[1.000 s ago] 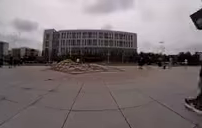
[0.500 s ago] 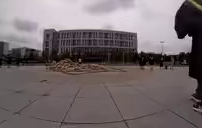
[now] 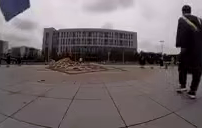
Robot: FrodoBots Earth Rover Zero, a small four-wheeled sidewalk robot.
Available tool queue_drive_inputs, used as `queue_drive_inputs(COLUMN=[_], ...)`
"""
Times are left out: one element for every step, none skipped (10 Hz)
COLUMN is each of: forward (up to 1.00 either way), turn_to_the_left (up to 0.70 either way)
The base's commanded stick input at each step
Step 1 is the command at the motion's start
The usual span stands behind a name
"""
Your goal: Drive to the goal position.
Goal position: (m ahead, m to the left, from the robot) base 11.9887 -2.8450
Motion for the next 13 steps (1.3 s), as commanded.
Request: queue_drive_inputs(forward=[0.0, 0.0, 0.0, 0.3, 0.6, 0.6, 0.6, 0.6, 0.6, 0.6, 0.6, 0.6, 0.6], turn_to_the_left=[0.0, 0.0, 0.0, 0.0, 0.01, 0.01, 0.01, -0.02, -0.08, -0.11, -0.12, -0.12, -0.12])
